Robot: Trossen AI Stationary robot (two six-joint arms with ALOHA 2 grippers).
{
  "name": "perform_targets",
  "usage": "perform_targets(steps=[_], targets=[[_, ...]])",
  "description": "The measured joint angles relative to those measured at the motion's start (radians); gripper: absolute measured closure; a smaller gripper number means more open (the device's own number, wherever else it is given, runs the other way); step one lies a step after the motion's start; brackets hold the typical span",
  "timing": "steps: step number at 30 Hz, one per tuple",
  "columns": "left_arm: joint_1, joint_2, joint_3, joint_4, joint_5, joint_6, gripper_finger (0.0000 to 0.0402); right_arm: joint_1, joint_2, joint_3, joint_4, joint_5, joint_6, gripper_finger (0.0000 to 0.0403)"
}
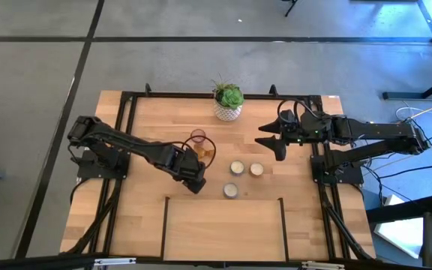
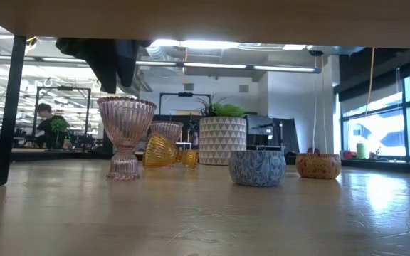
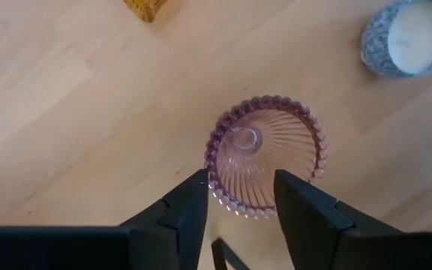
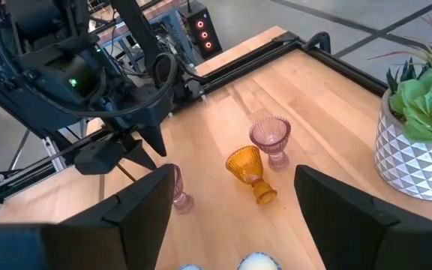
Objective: Pick & Place candle stick holders
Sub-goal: Put the bottom pink candle holder on the shelf
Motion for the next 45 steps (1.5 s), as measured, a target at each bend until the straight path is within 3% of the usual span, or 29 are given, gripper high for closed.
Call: perform_targets(steps=[12,21,45], targets=[[0.009,0.005,0.000,-0.047,0.007,-0.057,0.0246,0.000,0.000,0.000,0.003,0.000,0.033,0.0126],[0.017,0.005,-0.078,0.038,0.017,-0.060,0.0246,0.000,0.000,0.000,-0.001,-0.001,0.048,0.0126],[0.039,0.005,-0.148,0.169,0.100,-0.035,0.0254,0.000,0.000,0.000,-0.005,0.000,0.056,0.0125]])
